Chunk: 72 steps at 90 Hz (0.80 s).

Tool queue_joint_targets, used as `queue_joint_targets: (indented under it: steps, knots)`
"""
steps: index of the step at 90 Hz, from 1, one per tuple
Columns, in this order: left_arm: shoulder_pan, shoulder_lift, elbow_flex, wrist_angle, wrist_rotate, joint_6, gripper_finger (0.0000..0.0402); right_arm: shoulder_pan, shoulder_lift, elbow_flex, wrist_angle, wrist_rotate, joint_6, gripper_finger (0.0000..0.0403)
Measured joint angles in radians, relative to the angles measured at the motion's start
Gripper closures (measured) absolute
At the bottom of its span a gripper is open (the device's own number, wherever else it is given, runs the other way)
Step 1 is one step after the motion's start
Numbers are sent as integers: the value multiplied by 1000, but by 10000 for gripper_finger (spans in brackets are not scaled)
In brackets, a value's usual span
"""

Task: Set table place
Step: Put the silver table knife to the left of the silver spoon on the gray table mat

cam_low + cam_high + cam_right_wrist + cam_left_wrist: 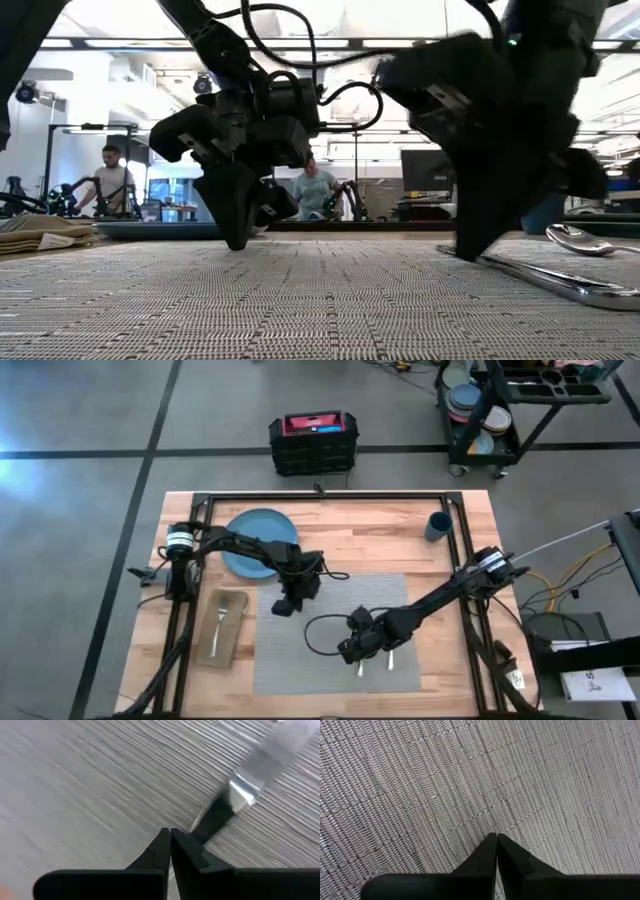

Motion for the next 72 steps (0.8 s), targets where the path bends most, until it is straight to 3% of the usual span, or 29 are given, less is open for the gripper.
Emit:
queue_joint_targets:
  steps: [38,72]
  knots:
    - [1,0,0,-1,0,0,401,32,-2,0,-61,5,58,403]
    - [1,0,-1,1,1,3,401,45,-12,32,39,10,-16,403]
